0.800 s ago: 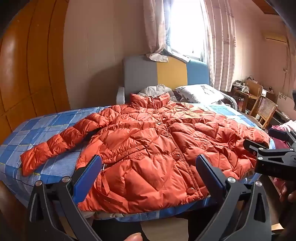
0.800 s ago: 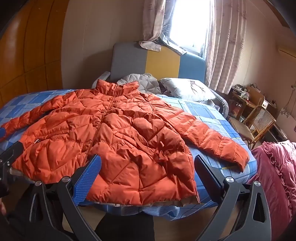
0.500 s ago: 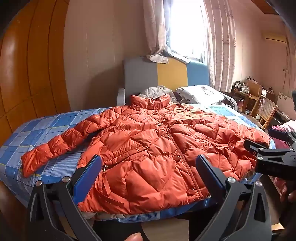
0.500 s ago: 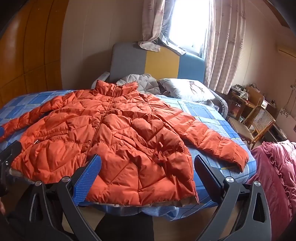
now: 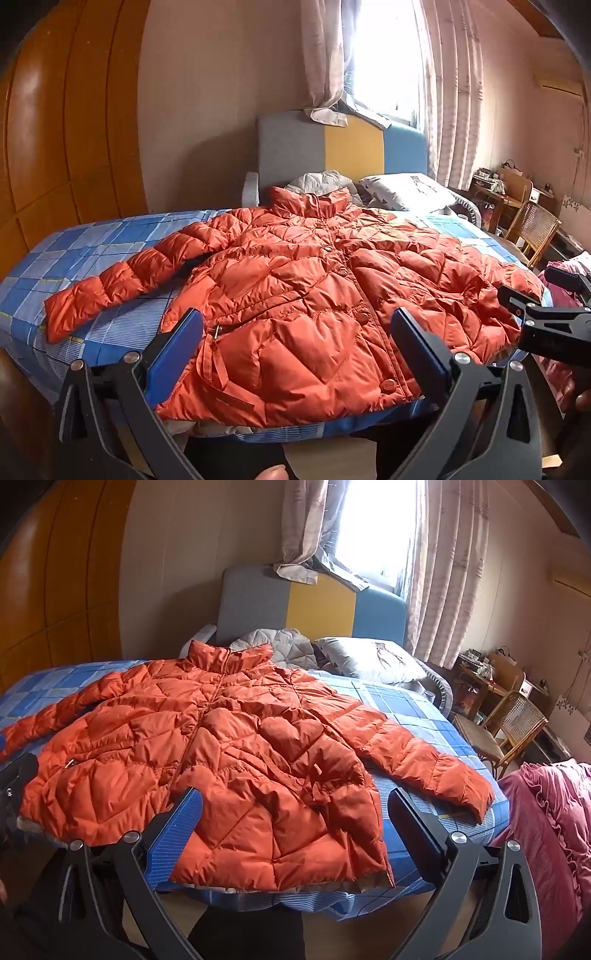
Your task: Fold large clothes
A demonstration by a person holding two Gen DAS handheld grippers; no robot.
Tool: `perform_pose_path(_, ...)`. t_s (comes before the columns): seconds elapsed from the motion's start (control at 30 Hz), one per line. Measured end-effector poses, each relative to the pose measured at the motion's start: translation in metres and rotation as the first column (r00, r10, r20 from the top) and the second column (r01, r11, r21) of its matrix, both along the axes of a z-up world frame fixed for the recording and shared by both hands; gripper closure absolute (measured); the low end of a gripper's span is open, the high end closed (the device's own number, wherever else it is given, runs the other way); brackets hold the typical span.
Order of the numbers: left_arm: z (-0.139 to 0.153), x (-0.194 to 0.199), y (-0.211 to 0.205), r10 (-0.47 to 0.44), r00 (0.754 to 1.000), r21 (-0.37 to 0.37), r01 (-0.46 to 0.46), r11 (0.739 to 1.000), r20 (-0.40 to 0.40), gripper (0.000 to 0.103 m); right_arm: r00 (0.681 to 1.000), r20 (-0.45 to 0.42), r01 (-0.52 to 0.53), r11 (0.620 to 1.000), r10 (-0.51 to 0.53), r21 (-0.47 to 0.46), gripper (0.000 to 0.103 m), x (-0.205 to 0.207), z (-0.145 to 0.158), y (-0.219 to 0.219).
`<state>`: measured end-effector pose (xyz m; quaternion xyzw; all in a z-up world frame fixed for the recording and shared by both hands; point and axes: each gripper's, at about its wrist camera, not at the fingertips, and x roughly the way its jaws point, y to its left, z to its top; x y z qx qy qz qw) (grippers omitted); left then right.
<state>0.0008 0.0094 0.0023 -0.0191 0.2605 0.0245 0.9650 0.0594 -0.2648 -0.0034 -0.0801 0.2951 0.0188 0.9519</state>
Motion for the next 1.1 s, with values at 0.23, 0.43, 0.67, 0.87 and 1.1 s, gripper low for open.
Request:
perform_pose_path(0.23, 0.000, 0.001, 0.001, 0.011, 1.000, 0.004, -0.011, 1.000, 0.000, 0.002, 1.000, -0.009, 0.011, 1.000, -0.011, -0.005, 0.003, 0.001, -0.003, 0.001)
perform_pose_path(0.43, 0.000, 0.002, 0.002, 0.009, 1.000, 0.004, -0.009, 1.000, -0.002, 0.002, 1.000, -0.014, 0.021, 1.000, -0.021, -0.007, 0.003, 0.003, -0.005, -0.002)
perform_pose_path(0.67, -0.003, 0.003, 0.003, 0.020, 1.000, -0.007, -0.021, 1.000, -0.013, 0.002, 0.999, -0.023, 0.035, 0.999, -0.035, -0.005, 0.003, 0.007, -0.009, -0.007)
perform_pose_path(0.87, -0.006, 0.005, 0.006, 0.027, 0.999, -0.015, -0.028, 1.000, -0.026, 0.002, 0.999, -0.029, 0.033, 0.999, -0.033, -0.005, 0.003, 0.007, -0.012, -0.006)
perform_pose_path(1.1, -0.005, 0.005, 0.006, 0.021, 1.000, -0.014, -0.021, 1.000, -0.022, 0.002, 0.999, -0.025, 0.033, 0.999, -0.033, -0.005, 0.003, 0.006, -0.011, -0.005)
